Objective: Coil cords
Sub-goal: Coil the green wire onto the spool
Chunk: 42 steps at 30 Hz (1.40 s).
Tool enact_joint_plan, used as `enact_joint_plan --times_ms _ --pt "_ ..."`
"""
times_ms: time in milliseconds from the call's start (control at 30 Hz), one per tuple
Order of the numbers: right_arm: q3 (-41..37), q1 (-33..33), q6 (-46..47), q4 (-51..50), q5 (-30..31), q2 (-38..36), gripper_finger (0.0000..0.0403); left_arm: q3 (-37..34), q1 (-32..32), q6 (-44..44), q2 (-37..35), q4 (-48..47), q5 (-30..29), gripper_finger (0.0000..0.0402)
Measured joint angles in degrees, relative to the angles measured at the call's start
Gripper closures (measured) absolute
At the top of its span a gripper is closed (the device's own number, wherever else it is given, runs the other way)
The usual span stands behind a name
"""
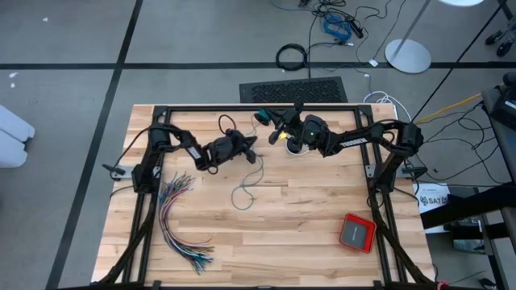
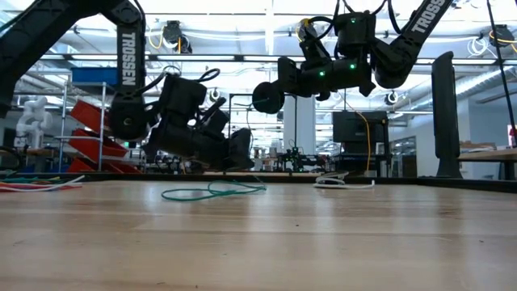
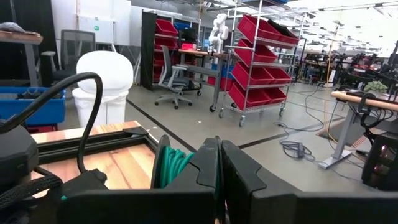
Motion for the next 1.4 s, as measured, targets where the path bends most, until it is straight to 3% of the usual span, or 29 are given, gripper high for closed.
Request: enact_joint_plan --times_ms 200,533,900,1167,1400 --pt "0.00 0.00 -0.11 -0.92 0.02 -0.02 0.0403 3.23 0.00 0.04 0.00 -4.69 2.99 0.0398" --pt "0.00 0.00 1.36 -0.96 0.07 -0.02 0.0403 14.67 -0.28 4.82 0.02 -19.56 6.20 0.0400" --pt "0.02 -1.18 7.26 -0.75 0.43 0.44 0.0403 17.89 -0.57 5.08 0.02 -24.75 6.25 0.0401" --pt "0.07 -1.26 10.18 1.98 0.00 4.66 0.0403 18.06 -0.57 5.12 0.02 -25.83 6.27 0.0401" --pt "0.13 -1.88 8.25 1.31 -4.53 6.71 0.0403 18.08 -0.32 5.18 -0.86 -28.33 8.83 0.0401"
